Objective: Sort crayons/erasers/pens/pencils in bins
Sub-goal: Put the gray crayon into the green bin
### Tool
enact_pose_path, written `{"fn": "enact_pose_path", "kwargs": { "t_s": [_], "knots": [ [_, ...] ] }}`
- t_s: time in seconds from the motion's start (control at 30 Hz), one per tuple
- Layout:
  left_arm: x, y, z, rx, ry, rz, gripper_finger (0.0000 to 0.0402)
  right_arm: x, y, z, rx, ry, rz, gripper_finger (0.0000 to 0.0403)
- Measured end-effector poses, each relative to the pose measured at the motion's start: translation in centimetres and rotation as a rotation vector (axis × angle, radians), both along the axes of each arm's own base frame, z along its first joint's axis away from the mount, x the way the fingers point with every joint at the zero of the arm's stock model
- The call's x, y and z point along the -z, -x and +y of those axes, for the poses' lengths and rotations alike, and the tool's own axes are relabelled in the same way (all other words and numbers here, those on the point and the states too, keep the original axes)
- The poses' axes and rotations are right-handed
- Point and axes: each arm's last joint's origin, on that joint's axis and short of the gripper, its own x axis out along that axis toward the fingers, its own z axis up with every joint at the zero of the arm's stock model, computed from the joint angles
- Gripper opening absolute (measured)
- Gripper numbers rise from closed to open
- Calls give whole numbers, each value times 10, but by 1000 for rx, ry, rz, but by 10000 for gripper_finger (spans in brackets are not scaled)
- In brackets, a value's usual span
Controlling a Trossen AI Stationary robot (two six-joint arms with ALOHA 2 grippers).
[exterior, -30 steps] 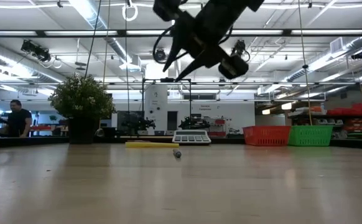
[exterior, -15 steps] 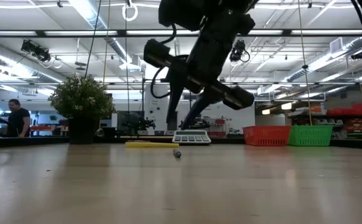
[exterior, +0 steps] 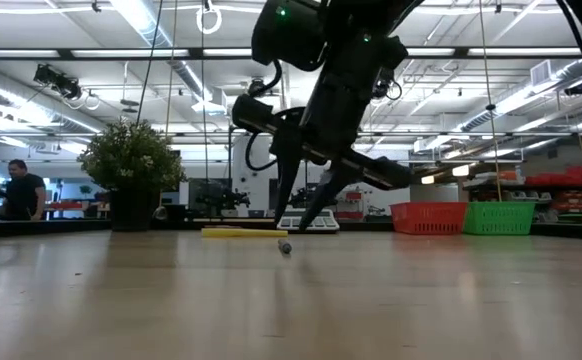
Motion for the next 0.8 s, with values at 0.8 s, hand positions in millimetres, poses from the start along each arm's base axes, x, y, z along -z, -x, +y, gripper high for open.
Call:
{"fn": "enact_pose_path", "kwargs": {
  "t_s": [0.8],
  "knots": [
    [1, 0, 0, -4, 7, 16, 127, 19, -7, -2, -17, -1, 7, 114]
  ]
}}
